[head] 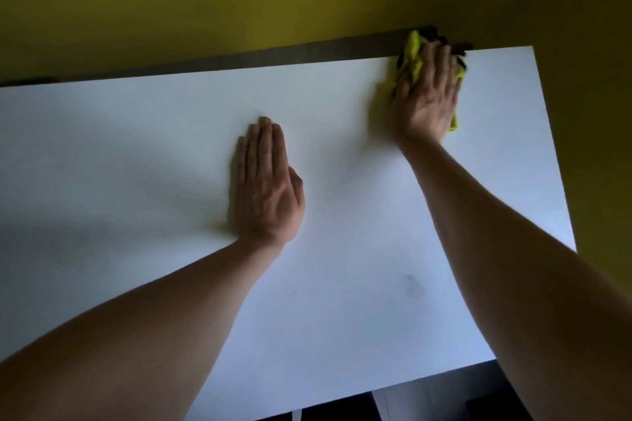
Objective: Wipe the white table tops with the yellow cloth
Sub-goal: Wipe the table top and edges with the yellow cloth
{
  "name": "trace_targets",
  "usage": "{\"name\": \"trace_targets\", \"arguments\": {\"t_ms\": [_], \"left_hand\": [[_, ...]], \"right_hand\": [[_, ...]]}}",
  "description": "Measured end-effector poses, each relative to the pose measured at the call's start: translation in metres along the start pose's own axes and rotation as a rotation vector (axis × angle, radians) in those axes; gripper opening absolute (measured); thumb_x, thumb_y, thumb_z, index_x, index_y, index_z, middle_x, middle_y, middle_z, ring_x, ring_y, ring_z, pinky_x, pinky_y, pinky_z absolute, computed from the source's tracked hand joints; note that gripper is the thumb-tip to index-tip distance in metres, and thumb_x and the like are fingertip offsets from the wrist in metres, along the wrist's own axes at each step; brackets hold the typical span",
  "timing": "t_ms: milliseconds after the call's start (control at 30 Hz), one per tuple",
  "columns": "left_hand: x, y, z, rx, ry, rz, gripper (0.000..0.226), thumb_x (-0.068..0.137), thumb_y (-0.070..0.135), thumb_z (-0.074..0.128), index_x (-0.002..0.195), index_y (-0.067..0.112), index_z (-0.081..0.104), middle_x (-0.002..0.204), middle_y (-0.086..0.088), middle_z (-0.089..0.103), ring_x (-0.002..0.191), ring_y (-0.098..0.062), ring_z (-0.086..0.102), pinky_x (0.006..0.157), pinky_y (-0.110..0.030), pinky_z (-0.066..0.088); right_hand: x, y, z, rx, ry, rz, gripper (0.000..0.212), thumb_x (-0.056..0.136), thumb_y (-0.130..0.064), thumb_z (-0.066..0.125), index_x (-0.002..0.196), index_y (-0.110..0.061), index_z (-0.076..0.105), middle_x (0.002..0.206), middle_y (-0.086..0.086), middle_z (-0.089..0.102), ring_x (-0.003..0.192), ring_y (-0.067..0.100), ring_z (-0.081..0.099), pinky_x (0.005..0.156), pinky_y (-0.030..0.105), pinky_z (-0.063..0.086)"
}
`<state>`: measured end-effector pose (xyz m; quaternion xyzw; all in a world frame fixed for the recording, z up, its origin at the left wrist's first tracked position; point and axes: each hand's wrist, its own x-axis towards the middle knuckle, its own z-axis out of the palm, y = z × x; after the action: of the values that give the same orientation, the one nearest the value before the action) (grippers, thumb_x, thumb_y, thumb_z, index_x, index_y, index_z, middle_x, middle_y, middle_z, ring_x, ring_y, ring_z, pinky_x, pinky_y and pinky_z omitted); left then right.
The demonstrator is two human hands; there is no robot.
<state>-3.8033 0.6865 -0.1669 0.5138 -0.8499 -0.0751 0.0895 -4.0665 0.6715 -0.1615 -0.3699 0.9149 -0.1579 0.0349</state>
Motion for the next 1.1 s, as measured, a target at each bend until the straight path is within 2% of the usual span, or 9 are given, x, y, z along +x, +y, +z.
{"name": "trace_targets", "arguments": {"t_ms": [167,300,367,467,600,733,867,967,1100], "left_hand": [[0.0,0.0,-0.001,0.013,0.008,0.0,0.063,0.099,0.017,0.038,0.159,-0.004,0.033,0.169,-0.021,0.029,0.158,-0.035,0.027,0.13,-0.048,0.019],[0.0,0.0,-0.004,0.007,-0.005,-0.002,0.064,0.099,0.018,0.037,0.159,-0.004,0.033,0.169,-0.021,0.028,0.157,-0.034,0.027,0.13,-0.048,0.019],[0.001,0.0,-0.003,0.004,-0.015,0.001,0.065,0.099,0.019,0.035,0.16,-0.004,0.03,0.169,-0.021,0.027,0.158,-0.034,0.026,0.13,-0.048,0.018],[0.001,0.0,-0.002,0.01,-0.026,0.001,0.065,0.101,0.02,0.034,0.161,-0.004,0.028,0.17,-0.02,0.025,0.158,-0.035,0.024,0.13,-0.048,0.017],[0.001,0.0,0.001,0.015,-0.004,0.009,0.063,0.103,0.02,0.032,0.161,-0.004,0.027,0.17,-0.021,0.026,0.158,-0.036,0.025,0.13,-0.049,0.018],[0.0,-0.001,0.002,0.012,-0.004,0.009,0.064,0.103,0.02,0.033,0.161,-0.004,0.026,0.17,-0.021,0.025,0.159,-0.036,0.024,0.13,-0.049,0.018],[-0.001,-0.001,0.004,-0.007,0.017,0.016,0.064,0.101,0.019,0.036,0.16,-0.004,0.03,0.17,-0.021,0.027,0.158,-0.036,0.025,0.13,-0.049,0.019],[-0.002,-0.004,0.004,-0.067,0.071,-0.008,0.061,0.102,0.02,0.041,0.158,-0.004,0.036,0.167,-0.02,0.033,0.155,-0.038,0.031,0.129,-0.05,0.022],[-0.002,-0.002,0.004,-0.084,0.09,0.008,0.059,0.102,0.02,0.04,0.156,-0.004,0.038,0.166,-0.021,0.035,0.154,-0.038,0.033,0.128,-0.05,0.023]], "right_hand": [[-0.055,-0.084,0.026,0.122,-0.08,-0.612,0.06,0.097,-0.038,0.044,0.151,-0.011,0.044,0.158,0.015,0.037,0.148,0.031,0.033,0.122,0.049,0.024],[-0.046,-0.087,0.027,0.076,-0.157,-0.831,0.056,0.103,-0.039,0.041,0.153,-0.014,0.039,0.161,0.01,0.034,0.15,0.024,0.029,0.123,0.046,0.021],[-0.03,-0.069,0.025,0.077,-0.135,-0.794,0.056,0.103,-0.038,0.04,0.153,-0.013,0.041,0.159,0.012,0.037,0.149,0.027,0.031,0.123,0.047,0.022],[0.002,-0.03,0.019,0.056,-0.049,-0.478,0.059,0.099,-0.038,0.039,0.15,-0.009,0.044,0.156,0.015,0.041,0.146,0.033,0.035,0.122,0.048,0.024],[0.042,0.036,-0.006,-0.014,-0.063,-0.166,0.067,0.097,-0.042,0.026,0.157,-0.013,0.03,0.164,0.011,0.027,0.153,0.028,0.02,0.125,0.042,0.012],[0.027,0.024,-0.006,-0.022,-0.013,-0.022,0.066,0.098,-0.041,0.028,0.158,-0.014,0.027,0.165,0.009,0.024,0.153,0.028,0.018,0.126,0.041,0.01],[-0.042,-0.043,0.015,0.043,-0.015,-0.315,0.067,0.092,-0.038,0.04,0.151,-0.008,0.041,0.158,0.017,0.037,0.148,0.033,0.031,0.124,0.045,0.019],[-0.099,-0.085,0.023,0.112,-0.083,-0.508,0.062,0.096,-0.039,0.045,0.152,-0.012,0.042,0.159,0.013,0.036,0.15,0.028,0.029,0.123,0.046,0.019],[-0.096,-0.074,0.021,0.134,-0.085,-0.633,0.057,0.101,-0.039,0.047,0.152,-0.014,0.043,0.159,0.011,0.037,0.15,0.026,0.03,0.122,0.047,0.022]]}}
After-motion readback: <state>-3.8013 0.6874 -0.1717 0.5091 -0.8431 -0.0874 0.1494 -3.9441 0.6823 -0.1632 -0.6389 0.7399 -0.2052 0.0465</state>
